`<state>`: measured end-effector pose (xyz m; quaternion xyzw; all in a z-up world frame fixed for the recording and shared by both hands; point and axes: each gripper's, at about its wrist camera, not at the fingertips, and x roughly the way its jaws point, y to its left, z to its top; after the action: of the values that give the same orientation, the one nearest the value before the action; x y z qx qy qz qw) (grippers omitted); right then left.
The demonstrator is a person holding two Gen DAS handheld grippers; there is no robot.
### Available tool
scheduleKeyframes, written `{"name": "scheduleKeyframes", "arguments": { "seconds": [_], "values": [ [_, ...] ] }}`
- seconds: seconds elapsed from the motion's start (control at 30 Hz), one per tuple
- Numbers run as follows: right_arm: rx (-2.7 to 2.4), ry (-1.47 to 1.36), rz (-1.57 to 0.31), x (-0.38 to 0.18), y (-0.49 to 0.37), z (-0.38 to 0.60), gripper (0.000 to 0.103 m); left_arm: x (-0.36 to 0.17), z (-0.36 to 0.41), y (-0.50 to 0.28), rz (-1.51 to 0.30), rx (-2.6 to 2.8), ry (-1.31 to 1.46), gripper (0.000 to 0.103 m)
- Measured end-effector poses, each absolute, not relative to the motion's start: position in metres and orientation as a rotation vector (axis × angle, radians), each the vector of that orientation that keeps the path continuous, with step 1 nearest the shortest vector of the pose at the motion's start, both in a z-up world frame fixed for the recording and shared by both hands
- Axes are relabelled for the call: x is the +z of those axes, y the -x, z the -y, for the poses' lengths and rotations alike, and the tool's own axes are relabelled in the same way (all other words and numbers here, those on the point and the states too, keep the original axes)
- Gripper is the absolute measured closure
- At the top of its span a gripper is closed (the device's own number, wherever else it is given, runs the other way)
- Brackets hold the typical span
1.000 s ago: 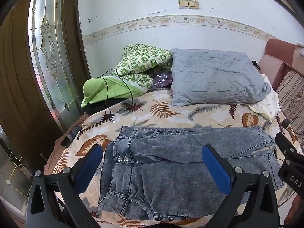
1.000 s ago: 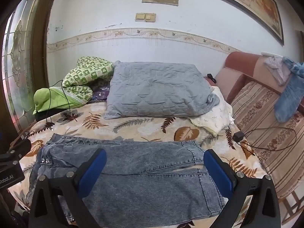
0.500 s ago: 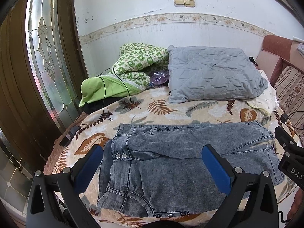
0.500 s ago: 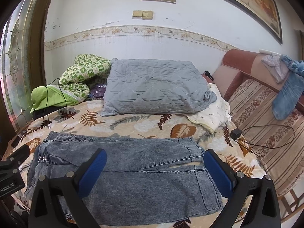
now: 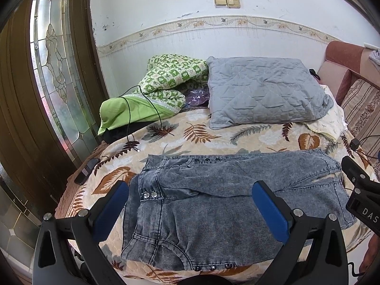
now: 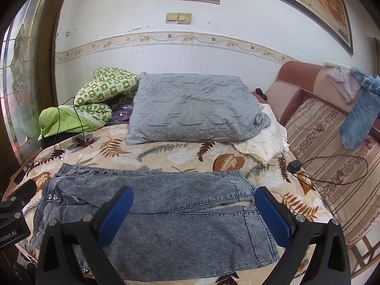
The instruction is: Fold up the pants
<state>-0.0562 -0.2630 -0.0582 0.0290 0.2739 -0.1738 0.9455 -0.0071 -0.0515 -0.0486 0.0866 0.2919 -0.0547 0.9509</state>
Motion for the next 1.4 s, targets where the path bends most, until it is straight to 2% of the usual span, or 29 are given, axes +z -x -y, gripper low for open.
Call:
{"name": "scheduleKeyframes", "arguments": {
  "seconds": [0.77,1.13,1.4],
  "values": [
    [-0.35,-0.053,-0.606,-0.074,0.044,0.266,0.0,-0.07,0.043,-0.014,-0.647,-0.085,-0.189,0.0],
    [-0.426,-0.098,-0.716,-0.118,0.049,0.326,0.0,-0.103,-0.081,-0.068,-0.742,0.247,-0.138,0.0],
    [-0.483,-0.151,-0.751,-0.13,0.052,0.369,0.0,-0.107,-0.116,-0.115,-0.805,0.252,-0.088,0.0]
  ]
}}
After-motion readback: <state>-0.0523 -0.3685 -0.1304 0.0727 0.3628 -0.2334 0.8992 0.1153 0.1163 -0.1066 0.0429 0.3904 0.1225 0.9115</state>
